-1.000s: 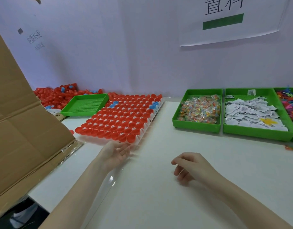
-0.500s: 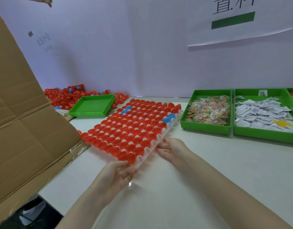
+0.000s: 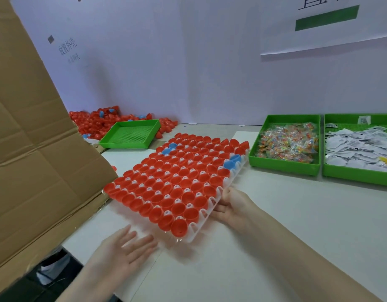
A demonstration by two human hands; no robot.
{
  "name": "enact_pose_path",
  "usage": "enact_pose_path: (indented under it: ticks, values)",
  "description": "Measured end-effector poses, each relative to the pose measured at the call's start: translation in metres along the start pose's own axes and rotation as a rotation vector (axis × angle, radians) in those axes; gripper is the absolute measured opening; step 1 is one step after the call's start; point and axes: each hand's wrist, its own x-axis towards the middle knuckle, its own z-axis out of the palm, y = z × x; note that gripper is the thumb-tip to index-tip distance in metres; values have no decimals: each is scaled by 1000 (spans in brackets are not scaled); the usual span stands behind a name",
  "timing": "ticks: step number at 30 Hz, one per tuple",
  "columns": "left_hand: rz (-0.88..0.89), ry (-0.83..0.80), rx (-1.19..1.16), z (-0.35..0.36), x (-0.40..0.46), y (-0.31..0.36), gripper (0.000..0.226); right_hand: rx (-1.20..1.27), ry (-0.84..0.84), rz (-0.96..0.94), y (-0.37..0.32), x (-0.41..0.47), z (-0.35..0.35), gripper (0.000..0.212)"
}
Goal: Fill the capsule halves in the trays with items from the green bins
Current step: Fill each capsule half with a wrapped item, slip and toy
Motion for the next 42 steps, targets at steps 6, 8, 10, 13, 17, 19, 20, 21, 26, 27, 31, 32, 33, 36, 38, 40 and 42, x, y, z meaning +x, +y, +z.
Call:
enact_pose_path:
  ticks: [6,8,10,13,17,19,20,21,26,27,31,32,33,36,38,40,42]
  values:
    - [131,173,74,-51,11,28,55,3,9,32,3,-4,0,28]
    - [119,162,37,-60,18,35,56,13,27,41,2,-4,2,28]
    - [94,140,-5,-62,28,41,58,19,37,43,4,-2,6,28]
    - [70,109,-52,-58,44,49,62,31,43,38,8,2,11,28]
    - [86,122,-72,-53,68,62,64,60,34,44,10,7,19,29]
    - [98,140,-74,-50,79,71,65,63,23,42,11,8,24,29]
    - [99,146,-77,-48,83,74,66,64,22,40,12,9,26,29]
    - [93,146,-86,-46,88,77,66,66,26,40,13,9,27,30]
    - [44,103,-89,-42,101,83,59,72,36,50,10,9,22,29]
    - [43,100,-87,-42,103,85,59,66,34,51,8,8,21,30]
    - [31,126,-107,-39,108,89,66,19,25,43,1,4,22,30]
    - [23,132,-114,-39,108,88,66,5,26,45,-1,2,22,30]
    - [18,135,-118,-39,107,87,66,-10,30,49,-3,1,22,30]
    - [20,139,-124,-42,103,84,61,-11,25,57,-8,-2,24,36]
    - [21,113,-122,-47,100,81,60,-18,19,50,-12,-5,24,36]
    - [15,95,-91,-52,94,79,61,-63,17,36,-14,-8,23,35]
    - [14,87,-59,-59,90,75,62,-83,9,37,-14,-11,20,33]
